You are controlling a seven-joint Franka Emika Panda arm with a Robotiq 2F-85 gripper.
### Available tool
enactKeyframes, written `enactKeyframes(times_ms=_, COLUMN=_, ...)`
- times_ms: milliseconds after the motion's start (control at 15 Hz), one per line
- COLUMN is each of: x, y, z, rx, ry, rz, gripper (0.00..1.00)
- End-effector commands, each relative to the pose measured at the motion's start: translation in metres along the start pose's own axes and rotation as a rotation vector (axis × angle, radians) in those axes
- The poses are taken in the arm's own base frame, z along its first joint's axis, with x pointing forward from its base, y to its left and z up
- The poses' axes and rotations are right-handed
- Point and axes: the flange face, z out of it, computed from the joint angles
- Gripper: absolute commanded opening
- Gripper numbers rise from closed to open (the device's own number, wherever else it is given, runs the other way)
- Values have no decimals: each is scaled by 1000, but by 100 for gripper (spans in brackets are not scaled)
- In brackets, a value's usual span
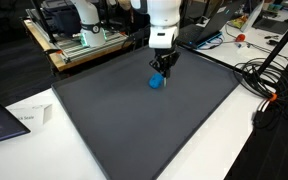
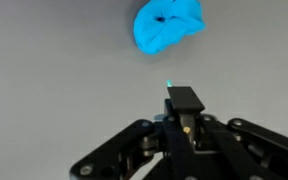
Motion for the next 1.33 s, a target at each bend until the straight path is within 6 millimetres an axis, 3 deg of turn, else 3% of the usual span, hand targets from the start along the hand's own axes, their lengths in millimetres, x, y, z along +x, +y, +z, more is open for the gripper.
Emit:
enactKeyframes(times_ms=0, x=1, y=1, z=-1, rx=3, ry=0, rz=1, gripper=12)
enactKeyframes(times_ms=67, x=1, y=1, z=-1, rx=5, ry=0, rz=1, gripper=12)
enactKeyframes(times_ms=133, x=0, y=0, z=-1, rx=6, ry=0, rz=-1, gripper=3)
enactKeyframes(times_ms=533, x=5, y=28, z=9, rx=46, ry=-50, rz=21, gripper=3)
enactKeyframes(times_ms=867, x=13, y=60, z=6, rx=128, ry=-81, rz=79, gripper=3)
enactKeyframes(times_ms=1267, x=21, y=79, z=11, rx=229, ry=-123, rz=126, gripper=3)
